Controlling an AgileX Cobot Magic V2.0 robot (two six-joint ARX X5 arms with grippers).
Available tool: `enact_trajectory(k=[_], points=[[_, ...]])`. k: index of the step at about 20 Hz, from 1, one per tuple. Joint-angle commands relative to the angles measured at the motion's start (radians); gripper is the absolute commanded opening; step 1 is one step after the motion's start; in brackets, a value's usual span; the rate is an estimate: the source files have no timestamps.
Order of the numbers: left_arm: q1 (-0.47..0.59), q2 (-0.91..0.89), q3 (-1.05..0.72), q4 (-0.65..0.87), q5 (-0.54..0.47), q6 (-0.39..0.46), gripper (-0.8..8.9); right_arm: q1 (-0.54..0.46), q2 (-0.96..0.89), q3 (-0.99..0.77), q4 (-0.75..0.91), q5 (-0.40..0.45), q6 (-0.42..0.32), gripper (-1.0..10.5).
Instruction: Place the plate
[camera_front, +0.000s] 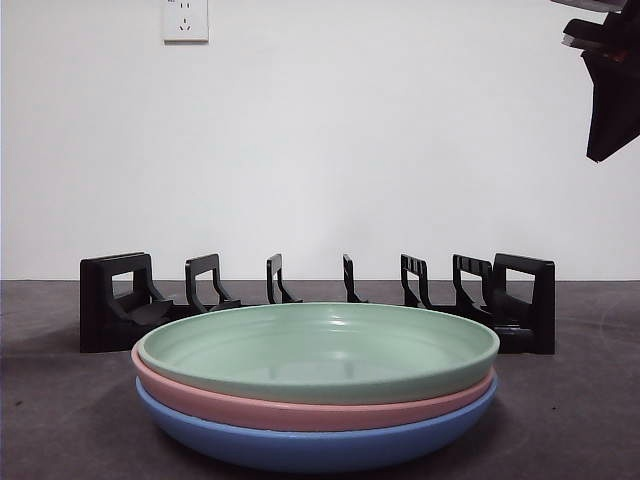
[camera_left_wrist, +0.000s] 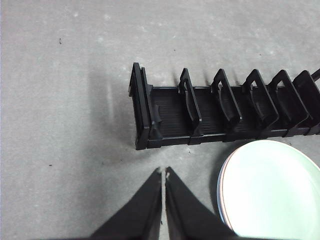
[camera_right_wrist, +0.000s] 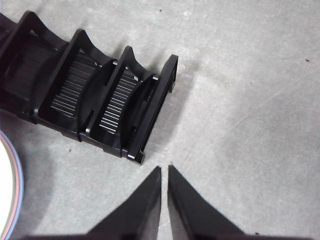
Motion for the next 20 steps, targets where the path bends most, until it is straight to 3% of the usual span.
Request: enact_trajectory(k=[1,3,4,9,11,15,20], points=[[-0.002,0.004,0.023,0.008,0.001,0.010,0.08,0.001,0.003,0.016,0.011,0.005,0.013,0.2],[-0.002,-0.017,0.010,0.019,0.001,0.010,0.07,0.001,0.003,0.016,0.032,0.005,0.013,0.2],[0.000,-0.046,-0.008,0.047,-0.025,0.092,0.07,0.001,0.003,0.016,0.044,0.005,0.013,0.2],[0.113,-0.371,-0.576,0.698,-0.072,0.137,0.07,0.001,0.003,0.016,0.109,0.005,0.013,0.2],[0.165,-0.511,-0.768,0.813,-0.072,0.138,0.07,0.001,0.003,0.016,0.131,0.005,0.013,0.2],[0.219,-0.710,-0.951,0.797,-0.072,0.138,0.07,0.001,0.003,0.016,0.180,0.005,0.013,0.2],[0.223,-0.723,-0.948,0.703,-0.074,0.137,0.07,0.001,0.003,0.016,0.227,0.005,0.013,0.2]])
